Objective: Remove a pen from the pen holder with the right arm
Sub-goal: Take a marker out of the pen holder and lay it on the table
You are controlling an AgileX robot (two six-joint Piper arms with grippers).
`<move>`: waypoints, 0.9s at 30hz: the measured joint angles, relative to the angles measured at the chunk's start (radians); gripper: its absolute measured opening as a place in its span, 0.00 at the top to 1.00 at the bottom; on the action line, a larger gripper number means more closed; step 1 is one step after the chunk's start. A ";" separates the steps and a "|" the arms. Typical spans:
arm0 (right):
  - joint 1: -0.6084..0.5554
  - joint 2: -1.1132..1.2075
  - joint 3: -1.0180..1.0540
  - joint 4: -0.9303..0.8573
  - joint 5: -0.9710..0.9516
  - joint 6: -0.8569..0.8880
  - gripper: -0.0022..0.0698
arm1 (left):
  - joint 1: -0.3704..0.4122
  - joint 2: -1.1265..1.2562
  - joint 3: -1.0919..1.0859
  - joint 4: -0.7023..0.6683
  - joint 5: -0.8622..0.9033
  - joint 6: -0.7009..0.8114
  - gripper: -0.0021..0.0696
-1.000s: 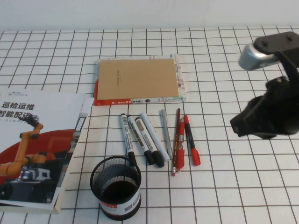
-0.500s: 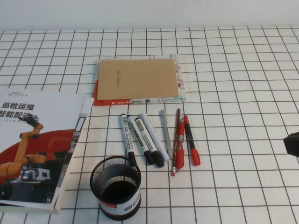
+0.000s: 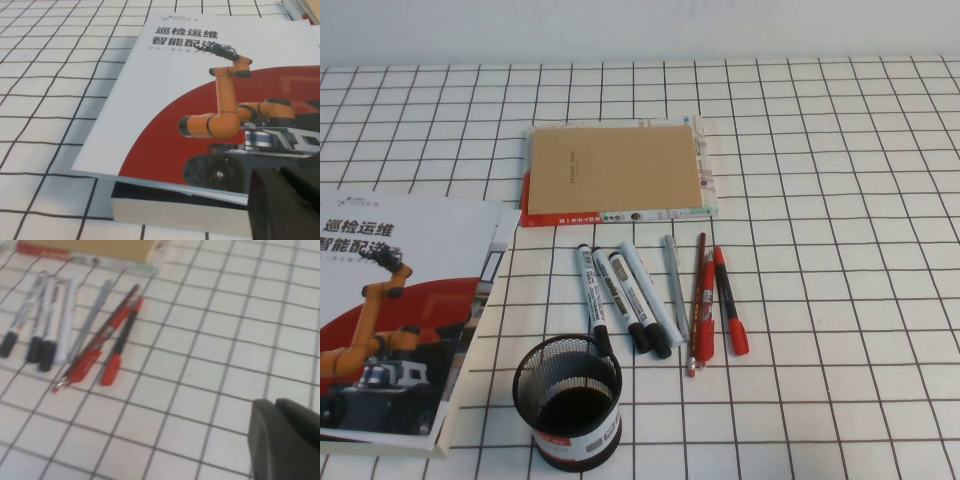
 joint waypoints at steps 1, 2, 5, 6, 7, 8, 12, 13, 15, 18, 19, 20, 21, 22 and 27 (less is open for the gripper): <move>-0.031 -0.043 0.062 -0.002 -0.057 -0.002 0.99 | 0.000 0.000 0.000 0.000 0.000 0.000 0.97; -0.062 -0.088 0.124 -0.002 -0.113 -0.001 0.99 | 0.000 0.000 0.000 0.000 0.000 0.000 0.97; -0.151 -0.218 0.298 -0.002 -0.252 -0.001 0.99 | 0.000 0.000 0.000 0.000 0.000 0.000 0.97; -0.183 -0.256 0.340 -0.002 -0.287 -0.001 0.99 | 0.000 0.000 0.000 0.000 0.000 0.000 0.97; -0.215 -0.301 0.388 0.000 -0.323 -0.001 0.99 | 0.000 0.000 0.000 0.000 0.000 0.000 0.97; -0.245 -0.344 0.430 0.002 -0.352 -0.001 0.99 | 0.000 0.000 0.000 0.000 0.000 0.000 0.97; -0.323 -0.481 0.527 0.004 -0.383 -0.004 0.99 | 0.000 0.000 0.000 0.000 0.000 0.000 0.97; -0.330 -0.511 0.532 0.004 -0.383 -0.006 0.99 | 0.000 0.000 0.000 0.000 0.000 0.000 0.97; -0.339 -0.563 0.533 0.002 -0.358 -0.017 0.99 | 0.000 0.000 0.000 0.000 0.000 0.000 0.97; -0.341 -0.640 0.533 0.001 -0.276 -0.046 0.99 | 0.000 0.000 0.000 0.000 0.000 0.000 0.97; -0.341 -0.660 0.533 -0.002 -0.246 -0.052 0.99 | 0.000 0.000 0.000 0.000 0.000 0.000 0.97; -0.341 -0.669 0.533 -0.003 -0.212 -0.054 0.99 | 0.000 0.000 0.000 0.000 0.000 0.000 0.97; -0.341 -0.673 0.533 -0.006 -0.189 -0.056 0.99 | 0.000 0.000 0.000 0.000 0.000 0.000 0.97; -0.341 -0.675 0.533 -0.008 -0.163 -0.058 0.99 | 0.000 0.000 0.000 0.000 0.000 0.000 0.97; -0.343 -0.675 0.536 -0.011 -0.129 -0.058 0.99 | 0.000 0.000 0.000 0.000 0.000 0.000 0.97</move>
